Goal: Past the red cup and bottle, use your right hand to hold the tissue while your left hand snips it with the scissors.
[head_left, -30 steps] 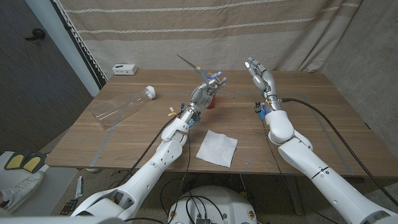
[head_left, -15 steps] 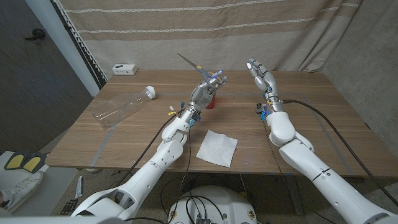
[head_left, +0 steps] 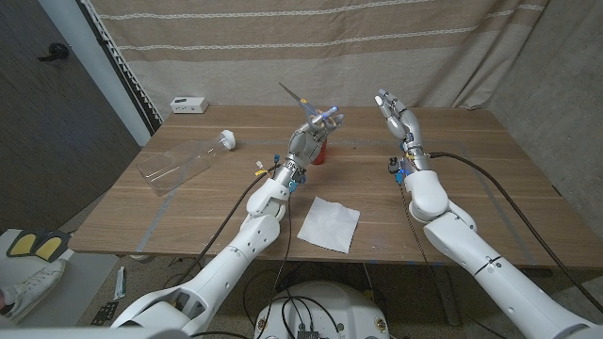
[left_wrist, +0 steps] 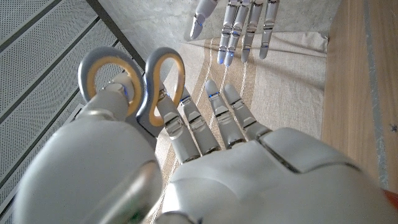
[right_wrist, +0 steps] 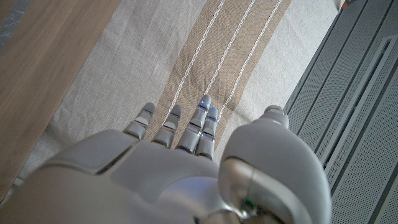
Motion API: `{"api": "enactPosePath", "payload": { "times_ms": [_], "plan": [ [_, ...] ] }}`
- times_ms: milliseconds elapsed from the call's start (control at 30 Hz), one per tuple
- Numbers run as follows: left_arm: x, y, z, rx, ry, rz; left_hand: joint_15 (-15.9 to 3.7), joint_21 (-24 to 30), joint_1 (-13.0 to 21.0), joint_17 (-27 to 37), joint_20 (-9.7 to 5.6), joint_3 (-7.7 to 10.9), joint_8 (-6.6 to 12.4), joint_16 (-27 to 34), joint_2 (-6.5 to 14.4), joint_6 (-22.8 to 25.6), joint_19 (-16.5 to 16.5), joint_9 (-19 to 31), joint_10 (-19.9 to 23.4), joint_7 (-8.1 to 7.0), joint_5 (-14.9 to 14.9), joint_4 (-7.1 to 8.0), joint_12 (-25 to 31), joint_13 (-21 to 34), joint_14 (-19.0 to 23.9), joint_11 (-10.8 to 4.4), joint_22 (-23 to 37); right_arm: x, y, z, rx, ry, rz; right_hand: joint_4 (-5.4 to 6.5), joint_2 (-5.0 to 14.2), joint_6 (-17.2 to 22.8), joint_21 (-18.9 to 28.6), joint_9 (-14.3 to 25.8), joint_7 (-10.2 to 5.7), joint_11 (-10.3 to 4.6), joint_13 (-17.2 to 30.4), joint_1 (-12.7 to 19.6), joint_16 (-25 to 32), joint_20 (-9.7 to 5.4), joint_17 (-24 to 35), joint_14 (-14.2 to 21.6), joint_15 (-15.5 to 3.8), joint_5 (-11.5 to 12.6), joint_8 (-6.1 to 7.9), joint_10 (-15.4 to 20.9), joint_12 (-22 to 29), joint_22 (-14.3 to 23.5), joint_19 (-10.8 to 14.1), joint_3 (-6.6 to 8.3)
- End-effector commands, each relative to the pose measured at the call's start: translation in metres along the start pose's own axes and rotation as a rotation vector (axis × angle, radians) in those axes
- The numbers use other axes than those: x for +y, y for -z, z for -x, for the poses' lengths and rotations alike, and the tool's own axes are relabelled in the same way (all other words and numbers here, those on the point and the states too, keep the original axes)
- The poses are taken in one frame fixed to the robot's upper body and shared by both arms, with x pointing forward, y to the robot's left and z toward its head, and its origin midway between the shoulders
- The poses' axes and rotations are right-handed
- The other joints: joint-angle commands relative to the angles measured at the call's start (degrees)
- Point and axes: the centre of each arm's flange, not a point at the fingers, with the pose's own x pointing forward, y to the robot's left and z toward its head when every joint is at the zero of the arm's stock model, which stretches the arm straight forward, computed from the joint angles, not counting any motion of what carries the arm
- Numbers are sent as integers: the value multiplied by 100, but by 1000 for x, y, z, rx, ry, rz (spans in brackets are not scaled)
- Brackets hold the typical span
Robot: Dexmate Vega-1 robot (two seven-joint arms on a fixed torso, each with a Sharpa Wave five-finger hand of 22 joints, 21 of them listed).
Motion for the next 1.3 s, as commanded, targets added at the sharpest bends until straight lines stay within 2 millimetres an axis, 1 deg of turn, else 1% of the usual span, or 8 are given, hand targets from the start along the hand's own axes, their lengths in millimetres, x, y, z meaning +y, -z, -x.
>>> {"api": "enactPosePath", "payload": {
  "times_ms": [33,167,233,367,467,733,1167,1300],
  "plan": [
    [-3,0,3,-25,-16,-36,-913,-48,-287,23,-483,-216,-76,34,-40,718,96,-47,73,548,90,6,10,-8,-3,-5,-11,-1,3,3,5,-3,-9,-33,46,73,-21,9,5,9,10,5,32,16,1,55,-780,21,47,60,53,11,12,-3],
    [-3,-1,3,-32,-14,-35,-913,-69,-407,21,-488,-287,-103,43,-3,723,102,-62,84,547,109,29,5,-28,13,-5,-17,-1,4,4,5,-2,-11,-34,48,92,-21,9,-3,9,10,4,33,13,-2,58,-776,21,52,73,57,11,16,-3],
    [-4,-1,3,-32,-14,-34,-914,-95,-644,24,-473,-380,-137,57,58,752,103,-75,108,546,139,135,3,-52,34,-6,-17,-1,4,5,6,-1,-14,-34,49,98,-22,9,3,10,9,4,34,15,-3,59,-779,21,54,79,60,11,14,-2],
    [-5,-1,4,-36,-13,-37,-925,-106,-742,22,-514,-419,-137,58,83,818,126,-79,126,539,161,177,4,-65,35,-8,-18,-1,3,6,3,1,-14,-36,52,119,-22,9,8,10,9,3,33,14,-8,58,-781,21,59,99,66,11,17,-1],
    [-6,-2,5,-41,-14,-44,-948,-131,-608,8,-497,-376,-254,40,135,645,129,-81,124,390,221,77,1,-75,12,-15,-25,-1,3,6,0,1,-13,-37,54,122,-24,8,0,8,9,1,34,16,-11,58,-775,21,57,106,68,11,16,-1],
    [-9,-3,6,-47,-23,-55,-954,-148,58,-11,-492,-41,-454,19,334,426,96,-86,28,267,289,-310,-36,-96,-1,-20,-5,-2,1,9,-8,5,-13,-40,57,115,-26,8,-13,2,8,1,31,15,-18,51,-775,20,49,107,66,10,15,0],
    [-14,-5,3,-49,4,-93,-956,-120,470,-8,-514,200,-513,24,395,417,95,-82,-4,192,234,-533,-31,-81,16,-22,18,-8,1,13,-19,29,-18,-44,58,73,-37,7,-19,-2,7,-4,30,32,-28,46,-779,20,24,103,60,10,-7,-2],
    [-16,-6,2,-45,16,-115,-951,-105,628,-13,-521,278,-563,13,326,331,91,-79,-9,136,169,-619,-33,-83,1,-22,26,-10,1,13,-21,32,-21,-45,58,77,-38,7,-21,-2,6,-5,29,33,-30,45,-780,20,24,104,60,10,-10,-2]
  ]
}}
